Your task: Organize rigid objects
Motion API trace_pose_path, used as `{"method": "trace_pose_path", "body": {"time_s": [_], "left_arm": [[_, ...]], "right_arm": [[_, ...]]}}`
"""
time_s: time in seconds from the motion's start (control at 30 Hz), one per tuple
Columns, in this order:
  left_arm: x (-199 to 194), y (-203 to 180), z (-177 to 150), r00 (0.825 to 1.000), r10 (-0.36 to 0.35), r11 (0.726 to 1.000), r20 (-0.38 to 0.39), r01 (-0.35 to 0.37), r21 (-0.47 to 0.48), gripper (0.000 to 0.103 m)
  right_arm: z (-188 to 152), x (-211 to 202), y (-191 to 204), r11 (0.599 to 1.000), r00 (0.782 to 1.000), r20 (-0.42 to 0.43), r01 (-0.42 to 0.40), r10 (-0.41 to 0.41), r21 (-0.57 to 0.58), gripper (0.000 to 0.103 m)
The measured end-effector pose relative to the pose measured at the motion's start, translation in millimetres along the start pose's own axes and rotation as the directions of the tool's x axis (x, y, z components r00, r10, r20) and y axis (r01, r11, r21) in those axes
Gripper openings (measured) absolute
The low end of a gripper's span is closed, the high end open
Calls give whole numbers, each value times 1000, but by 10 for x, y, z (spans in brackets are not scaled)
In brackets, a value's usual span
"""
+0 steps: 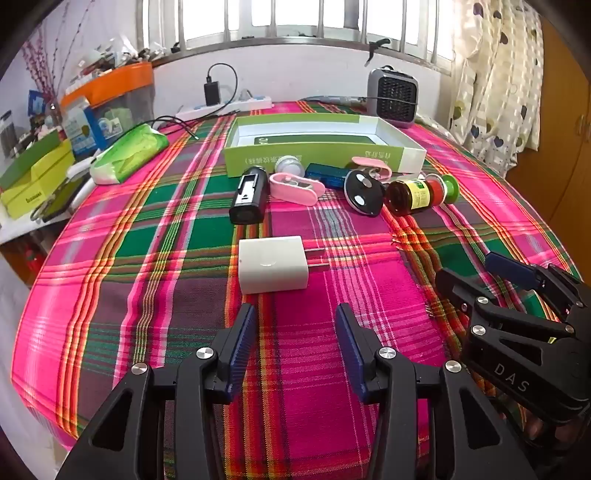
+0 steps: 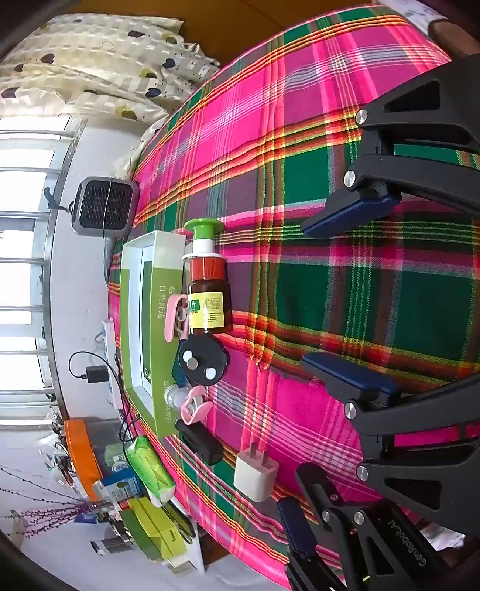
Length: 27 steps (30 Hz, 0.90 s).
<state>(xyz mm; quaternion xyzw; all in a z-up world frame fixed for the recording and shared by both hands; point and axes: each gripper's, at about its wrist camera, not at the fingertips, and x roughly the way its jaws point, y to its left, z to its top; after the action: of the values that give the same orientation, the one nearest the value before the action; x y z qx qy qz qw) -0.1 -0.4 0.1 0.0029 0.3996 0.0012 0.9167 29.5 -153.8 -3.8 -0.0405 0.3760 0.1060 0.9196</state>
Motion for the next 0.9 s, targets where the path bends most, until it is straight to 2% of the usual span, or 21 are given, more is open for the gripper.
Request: {"method": "trace_pose_path", "body": {"time_s": [0.9], "left_arm": [[0,0,0,1000,-2,1000,1,2,-2,43]], "right_arm": [[-1,-12,7,1000,1000,4,2,-2,-2,65]]}}
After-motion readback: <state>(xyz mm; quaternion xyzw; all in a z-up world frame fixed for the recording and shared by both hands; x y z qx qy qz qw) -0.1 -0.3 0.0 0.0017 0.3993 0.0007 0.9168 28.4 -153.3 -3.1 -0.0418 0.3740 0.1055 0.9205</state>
